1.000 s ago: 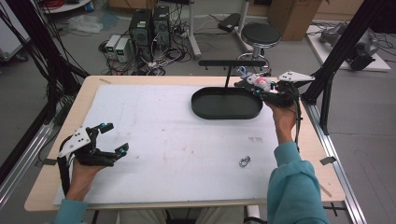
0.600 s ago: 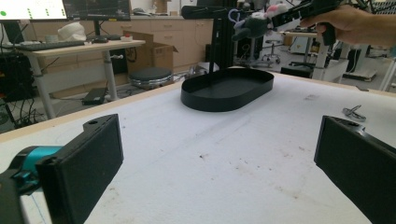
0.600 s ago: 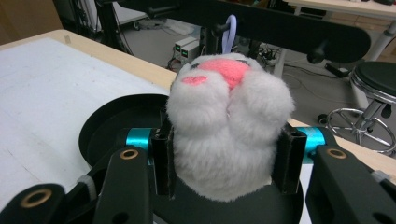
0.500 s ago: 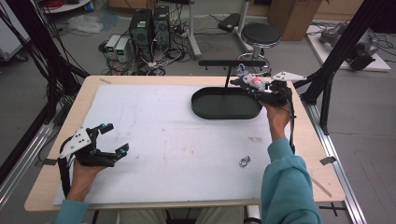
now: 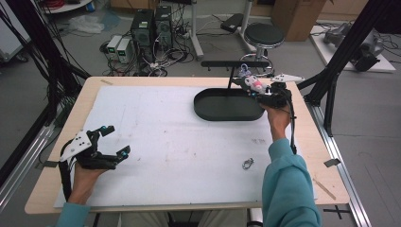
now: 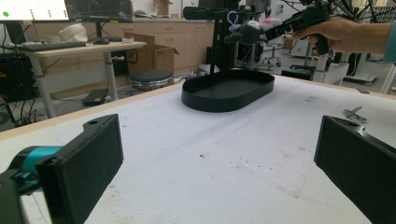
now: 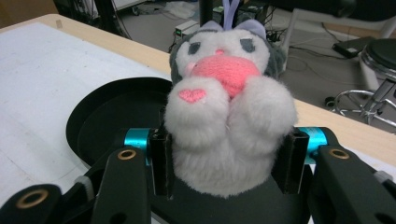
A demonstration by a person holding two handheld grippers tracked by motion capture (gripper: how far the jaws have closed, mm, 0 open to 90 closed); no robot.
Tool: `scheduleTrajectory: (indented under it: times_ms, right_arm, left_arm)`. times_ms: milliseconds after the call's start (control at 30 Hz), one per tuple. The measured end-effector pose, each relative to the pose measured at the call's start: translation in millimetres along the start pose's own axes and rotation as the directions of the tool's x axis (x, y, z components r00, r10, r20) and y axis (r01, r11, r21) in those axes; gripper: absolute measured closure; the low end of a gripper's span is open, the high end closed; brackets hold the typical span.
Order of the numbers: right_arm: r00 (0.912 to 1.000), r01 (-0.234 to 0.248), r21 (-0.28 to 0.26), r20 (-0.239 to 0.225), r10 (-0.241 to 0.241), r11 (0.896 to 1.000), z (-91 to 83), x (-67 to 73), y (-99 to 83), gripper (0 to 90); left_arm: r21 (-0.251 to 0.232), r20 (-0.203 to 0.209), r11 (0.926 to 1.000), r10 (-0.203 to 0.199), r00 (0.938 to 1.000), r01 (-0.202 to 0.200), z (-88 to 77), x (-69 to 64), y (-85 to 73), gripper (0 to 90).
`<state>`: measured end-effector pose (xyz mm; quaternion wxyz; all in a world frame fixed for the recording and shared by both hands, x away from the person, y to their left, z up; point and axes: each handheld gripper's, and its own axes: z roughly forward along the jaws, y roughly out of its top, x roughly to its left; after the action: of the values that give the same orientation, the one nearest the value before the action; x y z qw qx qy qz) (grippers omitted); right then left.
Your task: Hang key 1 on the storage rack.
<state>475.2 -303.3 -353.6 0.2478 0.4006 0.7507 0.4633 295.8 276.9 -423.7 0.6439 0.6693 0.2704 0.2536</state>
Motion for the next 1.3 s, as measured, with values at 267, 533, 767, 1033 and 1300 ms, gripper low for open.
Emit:
scheduleTrajectory:
  times_ms: [267, 533, 767, 1033, 1300]
  right_arm:
    - [0.9994, -0.031, 0.016, -0.017, 0.031, 0.999, 5.6, -2.9, -3.6, 27.5]
    - [0.9961, -0.063, -0.088, -0.066, 0.058, 0.994, -6.7, 2.1, -3.1, 0.6]
    - [0.9924, -0.015, -0.19, -0.123, -0.009, 0.982, -40.1, 18.0, -4.6, 0.6]
    - [0.9834, 0.012, -0.274, -0.171, -0.061, 0.962, -80.0, 32.1, -26.3, 0.6]
    - [0.9793, 0.027, -0.299, -0.183, -0.085, 0.954, -99.1, 45.4, -55.4, 0.6]
  left_arm:
    - [0.006, -0.002, 1.0, 0.001, 1.0, -0.001, 0.1, 1.1, -0.5, 1.7]
    - [-0.009, -0.003, 1.0, -0.001, 1.0, 0.001, 1.4, 2.7, -1.5, 1.7]
    - [-0.012, -0.004, 0.9999, 0.004, 1.0, -0.004, 0.4, 2.2, -1.2, 1.7]
    - [-0.018, -0.004, 0.9998, 0.004, 1.0, -0.004, -0.6, 0.5, -1.6, 1.7]
    - [-0.021, -0.009, 0.9998, 0.005, 0.9999, -0.006, -2.7, -0.1, -2.0, 1.7]
